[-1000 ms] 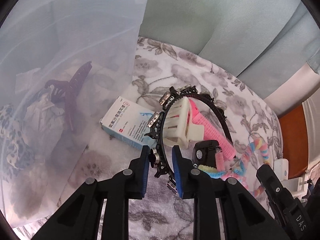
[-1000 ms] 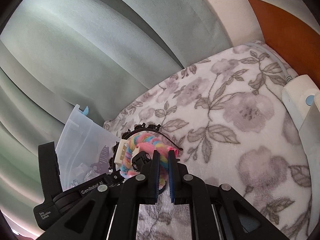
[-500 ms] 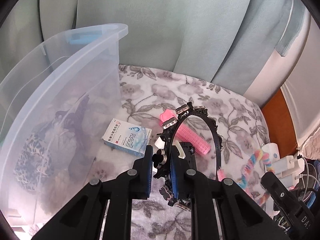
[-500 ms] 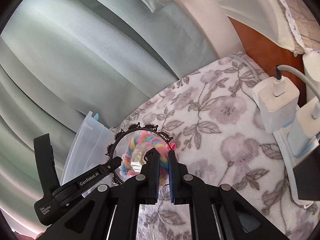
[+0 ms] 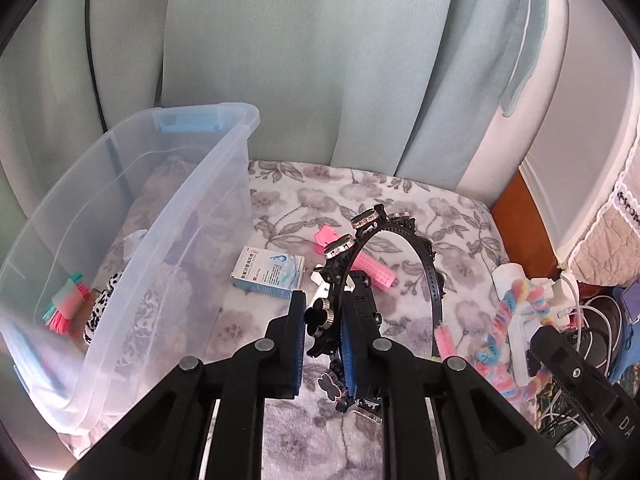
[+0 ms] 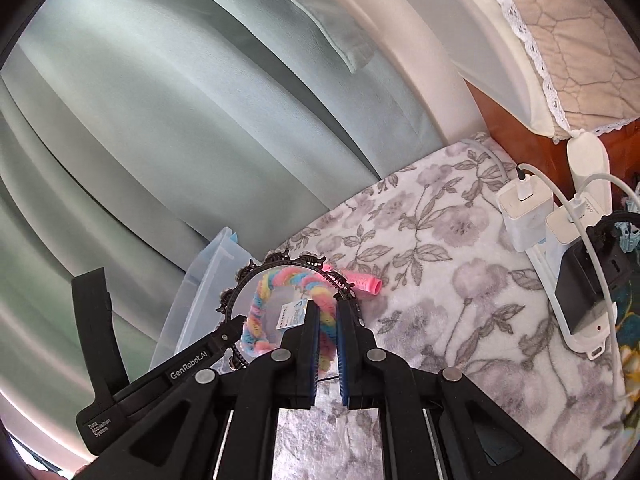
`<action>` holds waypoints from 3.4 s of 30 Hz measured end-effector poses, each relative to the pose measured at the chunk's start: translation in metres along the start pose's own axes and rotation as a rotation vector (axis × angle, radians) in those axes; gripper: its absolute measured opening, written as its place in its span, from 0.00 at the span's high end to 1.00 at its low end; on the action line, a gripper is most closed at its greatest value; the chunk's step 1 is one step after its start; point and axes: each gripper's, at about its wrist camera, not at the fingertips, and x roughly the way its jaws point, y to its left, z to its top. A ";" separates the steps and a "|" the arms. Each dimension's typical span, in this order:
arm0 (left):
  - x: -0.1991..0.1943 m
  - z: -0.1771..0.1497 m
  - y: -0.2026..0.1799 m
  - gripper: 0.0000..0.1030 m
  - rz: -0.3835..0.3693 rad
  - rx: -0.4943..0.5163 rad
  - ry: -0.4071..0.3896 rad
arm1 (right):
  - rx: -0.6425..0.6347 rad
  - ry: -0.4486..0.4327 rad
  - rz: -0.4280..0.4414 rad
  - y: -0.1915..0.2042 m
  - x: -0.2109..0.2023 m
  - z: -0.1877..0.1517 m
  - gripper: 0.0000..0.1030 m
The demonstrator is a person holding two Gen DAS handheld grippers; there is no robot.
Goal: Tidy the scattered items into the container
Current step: 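Lift the headband and pipe-cleaner with both tools and carry them over the bin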
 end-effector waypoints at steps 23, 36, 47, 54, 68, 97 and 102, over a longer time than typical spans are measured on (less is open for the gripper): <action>-0.104 -0.005 0.047 0.84 -0.062 -0.043 -0.153 | -0.168 -0.100 -0.032 0.095 -0.067 -0.022 0.92; -0.136 -0.001 0.097 0.84 -0.098 -0.137 -0.237 | -0.313 -0.091 -0.024 0.164 -0.058 -0.042 0.92; -0.145 -0.001 0.151 0.84 -0.092 -0.232 -0.279 | -0.406 -0.054 -0.026 0.213 -0.034 -0.058 0.92; -0.141 -0.004 0.194 0.84 -0.070 -0.327 -0.286 | -0.464 -0.011 -0.012 0.239 -0.010 -0.070 0.92; -0.118 -0.007 0.251 0.84 -0.042 -0.439 -0.256 | -0.522 0.100 -0.016 0.265 0.044 -0.088 0.92; -0.066 0.002 0.276 0.84 0.060 -0.470 -0.175 | -0.456 0.238 -0.047 0.244 0.130 -0.090 0.92; -0.064 0.009 0.276 0.84 0.080 -0.456 -0.185 | -0.448 0.214 -0.042 0.242 0.136 -0.079 0.92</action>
